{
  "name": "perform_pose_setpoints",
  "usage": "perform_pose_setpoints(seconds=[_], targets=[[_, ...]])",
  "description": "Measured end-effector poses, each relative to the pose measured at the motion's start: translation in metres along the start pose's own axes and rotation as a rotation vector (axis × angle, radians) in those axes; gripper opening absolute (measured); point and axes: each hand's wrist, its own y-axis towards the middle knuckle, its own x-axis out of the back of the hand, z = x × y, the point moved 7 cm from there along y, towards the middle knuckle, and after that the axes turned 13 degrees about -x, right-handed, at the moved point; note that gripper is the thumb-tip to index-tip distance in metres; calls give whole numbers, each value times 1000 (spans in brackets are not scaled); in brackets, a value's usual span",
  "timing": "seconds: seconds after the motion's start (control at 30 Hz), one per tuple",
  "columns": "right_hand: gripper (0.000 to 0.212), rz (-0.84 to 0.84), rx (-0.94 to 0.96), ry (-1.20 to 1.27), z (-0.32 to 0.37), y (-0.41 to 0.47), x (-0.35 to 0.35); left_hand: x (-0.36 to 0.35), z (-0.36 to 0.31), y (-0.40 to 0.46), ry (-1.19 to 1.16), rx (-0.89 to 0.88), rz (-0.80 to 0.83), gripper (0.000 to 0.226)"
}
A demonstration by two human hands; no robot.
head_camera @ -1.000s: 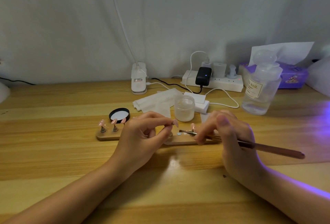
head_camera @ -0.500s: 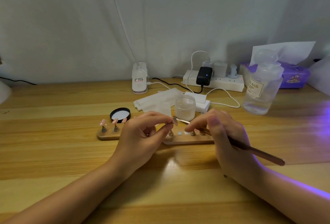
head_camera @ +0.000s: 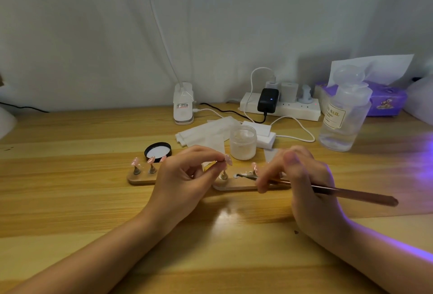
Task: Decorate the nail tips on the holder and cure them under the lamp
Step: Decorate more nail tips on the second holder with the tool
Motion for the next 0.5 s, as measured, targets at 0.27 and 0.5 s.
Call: perform_pose_setpoints(seconds=[0.27,0.5], targets=[[34,-40,3,-58,2,3,0,2,0,-1,-54,28,-34,12],[55,8,174,-204,10,-1,-8,2,0,0,-39,15,-24,9]])
